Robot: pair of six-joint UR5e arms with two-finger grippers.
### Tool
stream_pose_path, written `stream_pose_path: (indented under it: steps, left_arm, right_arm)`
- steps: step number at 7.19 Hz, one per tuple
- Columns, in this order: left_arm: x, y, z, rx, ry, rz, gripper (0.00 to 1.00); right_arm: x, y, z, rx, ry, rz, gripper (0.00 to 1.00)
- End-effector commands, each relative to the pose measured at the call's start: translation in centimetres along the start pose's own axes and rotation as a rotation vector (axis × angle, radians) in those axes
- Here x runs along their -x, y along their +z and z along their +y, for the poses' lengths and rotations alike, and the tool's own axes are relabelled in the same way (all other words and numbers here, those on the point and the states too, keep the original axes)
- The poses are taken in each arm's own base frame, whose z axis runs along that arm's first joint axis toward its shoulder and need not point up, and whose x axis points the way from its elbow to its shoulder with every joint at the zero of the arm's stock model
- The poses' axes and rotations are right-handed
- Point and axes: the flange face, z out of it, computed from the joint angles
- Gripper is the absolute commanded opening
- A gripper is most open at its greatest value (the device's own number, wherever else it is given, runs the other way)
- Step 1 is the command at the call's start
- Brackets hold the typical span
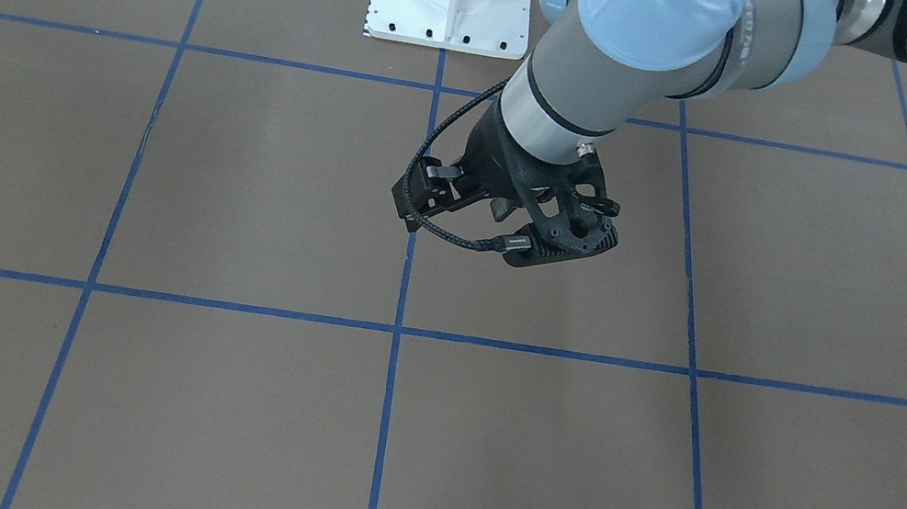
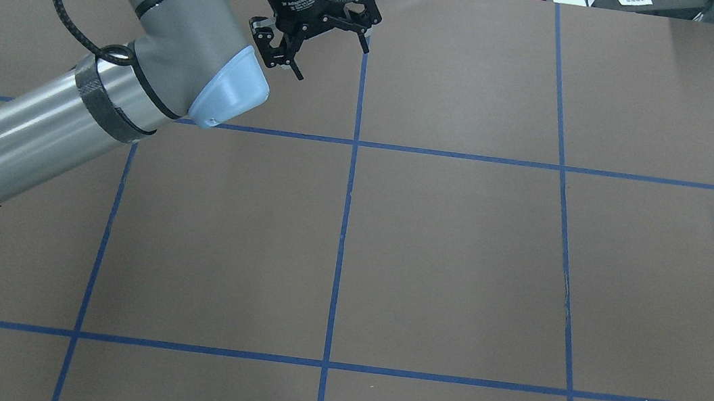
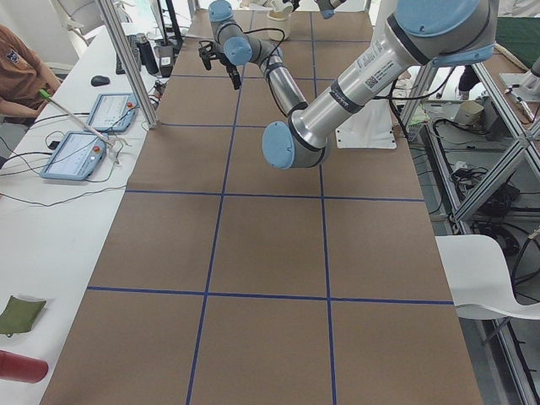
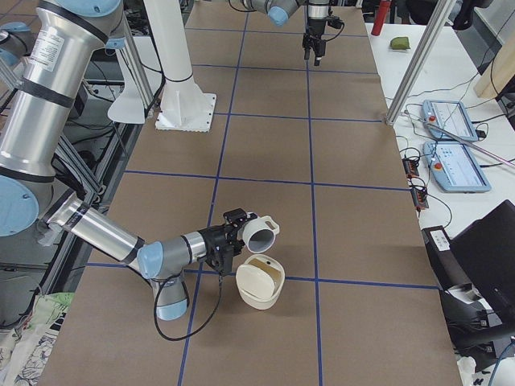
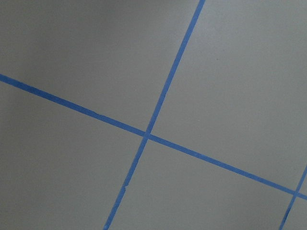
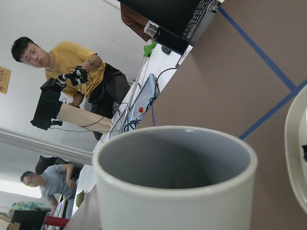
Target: Left arm hands cup to right arm to dump lemon
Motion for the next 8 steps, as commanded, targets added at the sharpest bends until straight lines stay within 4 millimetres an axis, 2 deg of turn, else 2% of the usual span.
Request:
stream_pose_path:
  steps: [1, 6, 8]
  left_arm:
    - [0.0, -0.6, -0.3, -0.008, -0.002, 0.006, 1.0]
    - [0.1, -1.7, -1.1, -0.022, -0.008, 0.013, 1.0]
    - [0.2, -1.6, -1.2, -0.023, -0.009, 0.012, 1.0]
  right_arm:
    - [-1.0, -0.2, -0.9, -0.008, 0.125, -0.045, 0.06]
    - [-0.1, -1.2, -2.2, -0.064, 0.521, -0.135, 0.07]
    - [0.3, -0.9, -2.7, -0.078, 0.642, -0.181, 0.09]
